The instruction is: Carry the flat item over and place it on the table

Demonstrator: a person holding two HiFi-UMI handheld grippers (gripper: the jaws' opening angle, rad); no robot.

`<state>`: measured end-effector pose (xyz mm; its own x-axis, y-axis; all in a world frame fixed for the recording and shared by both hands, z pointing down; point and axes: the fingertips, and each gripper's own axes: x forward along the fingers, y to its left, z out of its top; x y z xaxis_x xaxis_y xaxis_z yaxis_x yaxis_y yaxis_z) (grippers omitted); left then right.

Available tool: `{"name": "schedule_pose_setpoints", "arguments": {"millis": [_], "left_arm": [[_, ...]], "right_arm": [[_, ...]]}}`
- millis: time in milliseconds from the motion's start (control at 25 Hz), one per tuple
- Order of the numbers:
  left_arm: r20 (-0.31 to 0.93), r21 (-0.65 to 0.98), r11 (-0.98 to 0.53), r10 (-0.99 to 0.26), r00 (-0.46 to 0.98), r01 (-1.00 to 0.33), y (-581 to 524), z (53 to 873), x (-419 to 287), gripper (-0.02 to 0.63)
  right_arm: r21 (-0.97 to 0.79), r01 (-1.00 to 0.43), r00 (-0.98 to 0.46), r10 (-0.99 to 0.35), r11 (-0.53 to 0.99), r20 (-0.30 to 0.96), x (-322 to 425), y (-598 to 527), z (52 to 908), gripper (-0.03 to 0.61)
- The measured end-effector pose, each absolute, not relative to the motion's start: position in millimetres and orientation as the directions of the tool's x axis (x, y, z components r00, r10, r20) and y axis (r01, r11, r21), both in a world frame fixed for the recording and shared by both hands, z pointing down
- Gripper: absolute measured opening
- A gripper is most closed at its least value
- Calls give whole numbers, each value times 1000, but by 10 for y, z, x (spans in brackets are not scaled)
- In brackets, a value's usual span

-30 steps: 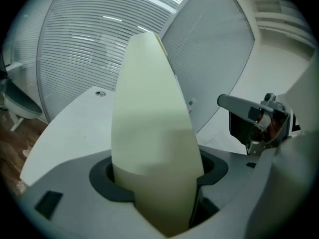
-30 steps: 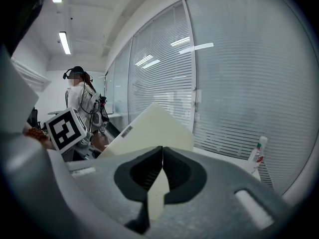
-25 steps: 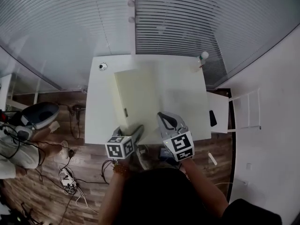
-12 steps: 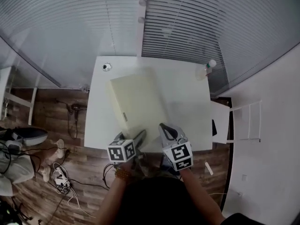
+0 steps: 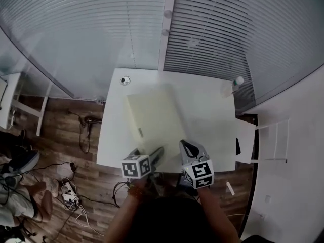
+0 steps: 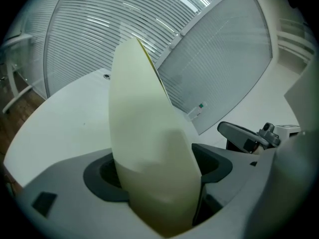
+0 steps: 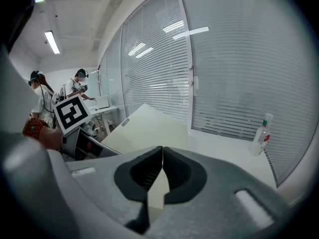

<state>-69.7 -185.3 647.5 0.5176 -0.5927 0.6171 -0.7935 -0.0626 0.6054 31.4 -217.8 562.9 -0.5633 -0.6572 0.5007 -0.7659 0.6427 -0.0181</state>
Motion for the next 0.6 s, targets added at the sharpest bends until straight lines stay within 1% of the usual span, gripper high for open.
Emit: {"name": "schedule_pose_setpoints", "arguments": {"millis": [120,320,600], "left_arm": [[618,612,-73,-578,533,-788,-1996,6490,-698,406],[630,602,-60,-577,520,-796,-2006,6530,-669,413],[594,610,-107,-594,542,-785,-2066,6582,-632,420]], "right_arm": [[-33,-771,-574,-671,636,470,329,-2354,5586,0],[-27,-753,-598,-667,657,444,402,-2325,5568,0],[-7,-734,-602,-646,679,469,365,-2294,5762,2]]}}
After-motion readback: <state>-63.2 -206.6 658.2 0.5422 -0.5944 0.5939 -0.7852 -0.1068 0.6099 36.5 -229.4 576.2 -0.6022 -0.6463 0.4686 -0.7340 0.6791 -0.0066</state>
